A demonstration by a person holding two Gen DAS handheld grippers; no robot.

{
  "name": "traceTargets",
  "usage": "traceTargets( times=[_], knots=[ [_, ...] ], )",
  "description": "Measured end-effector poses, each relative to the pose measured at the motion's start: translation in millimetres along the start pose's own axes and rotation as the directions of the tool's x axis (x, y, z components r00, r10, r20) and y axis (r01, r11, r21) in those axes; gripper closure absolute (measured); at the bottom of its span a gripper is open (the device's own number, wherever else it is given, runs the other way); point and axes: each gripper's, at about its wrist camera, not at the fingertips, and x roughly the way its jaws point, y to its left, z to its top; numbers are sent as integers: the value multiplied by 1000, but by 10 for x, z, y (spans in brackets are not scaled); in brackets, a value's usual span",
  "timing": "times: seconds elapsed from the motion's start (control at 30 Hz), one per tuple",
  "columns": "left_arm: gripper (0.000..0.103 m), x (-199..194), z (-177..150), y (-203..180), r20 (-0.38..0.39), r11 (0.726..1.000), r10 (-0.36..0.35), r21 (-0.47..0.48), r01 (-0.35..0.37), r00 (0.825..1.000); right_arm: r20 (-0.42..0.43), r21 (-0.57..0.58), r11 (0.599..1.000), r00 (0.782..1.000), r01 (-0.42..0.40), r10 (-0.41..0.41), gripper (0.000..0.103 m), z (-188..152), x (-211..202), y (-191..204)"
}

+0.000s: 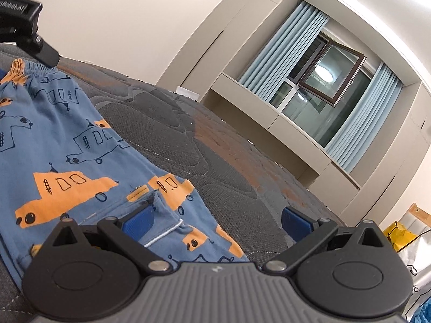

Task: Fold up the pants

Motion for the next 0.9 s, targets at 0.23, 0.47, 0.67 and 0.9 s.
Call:
traceTargets(
  times=[0.23,0.47,0.67,0.9],
  knots=[
    [31,-58,-29,127,33,993,38,-112,-34,999,4,-4,1000,1000,4,-3,0,-10,-19,3],
    [76,-71,-17,249,29,982,87,-170,-81,996,4,-2,1000,1000,2,-2,0,-9,-14,9],
    [82,-68,42,204,35,984,84,-159,-77,996,4,-1,1000,1000,0,0,0,-9,-16,9],
    [83,-148,154,-135,80,998,32,-56,-28,996,40,5,1000,999,2,-2,0,-4,-80,-21]
  ],
)
